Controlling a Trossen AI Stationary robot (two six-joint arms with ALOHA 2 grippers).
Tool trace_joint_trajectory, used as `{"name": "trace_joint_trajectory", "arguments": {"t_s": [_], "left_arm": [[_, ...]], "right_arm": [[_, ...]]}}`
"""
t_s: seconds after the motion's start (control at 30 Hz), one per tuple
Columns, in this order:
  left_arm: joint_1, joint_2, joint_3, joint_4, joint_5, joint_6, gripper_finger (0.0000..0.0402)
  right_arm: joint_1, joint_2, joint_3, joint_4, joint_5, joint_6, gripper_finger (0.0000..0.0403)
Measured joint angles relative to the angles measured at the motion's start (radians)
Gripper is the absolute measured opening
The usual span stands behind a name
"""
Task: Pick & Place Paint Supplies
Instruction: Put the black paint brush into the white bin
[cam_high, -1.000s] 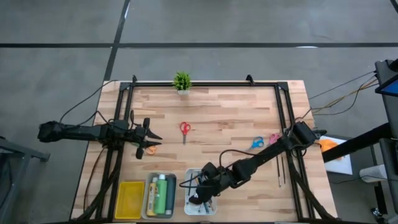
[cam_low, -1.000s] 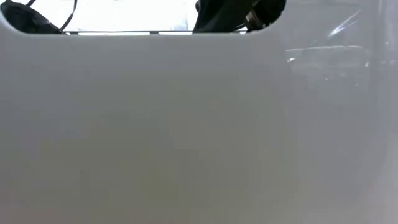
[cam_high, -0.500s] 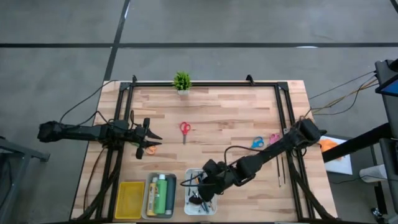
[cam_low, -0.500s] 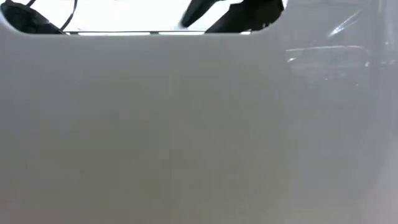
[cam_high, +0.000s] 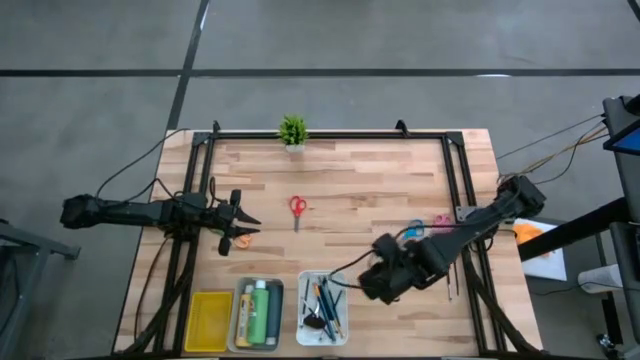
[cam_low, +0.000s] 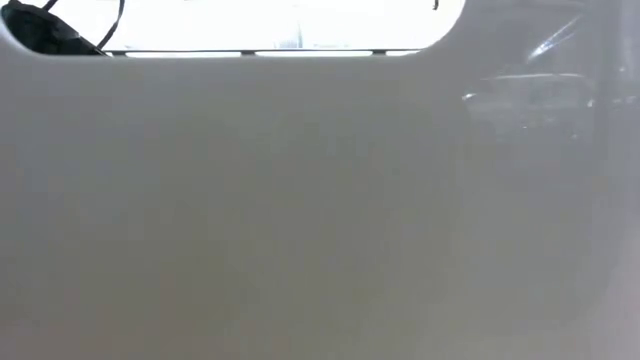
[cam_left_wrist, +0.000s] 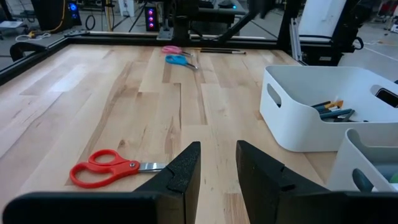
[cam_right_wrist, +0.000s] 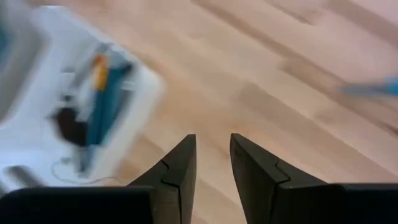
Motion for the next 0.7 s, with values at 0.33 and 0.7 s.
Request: {"name": "trace_joint_trajectory", "arguments": {"t_s": [0.33, 0.7], "left_arm": [[0.000, 0.000, 0.000, 0.000, 0.000, 0.000, 0.0104], [0.000, 0.000, 0.000, 0.000, 0.000, 0.000, 0.0104]], "right_arm": [[0.141, -0.127, -0.139, -0.218, -0.027, 0.376, 0.0098], [0.291, -0.288, -0.454, -0.117, -0.193, 0.671, 0.0098]]}}
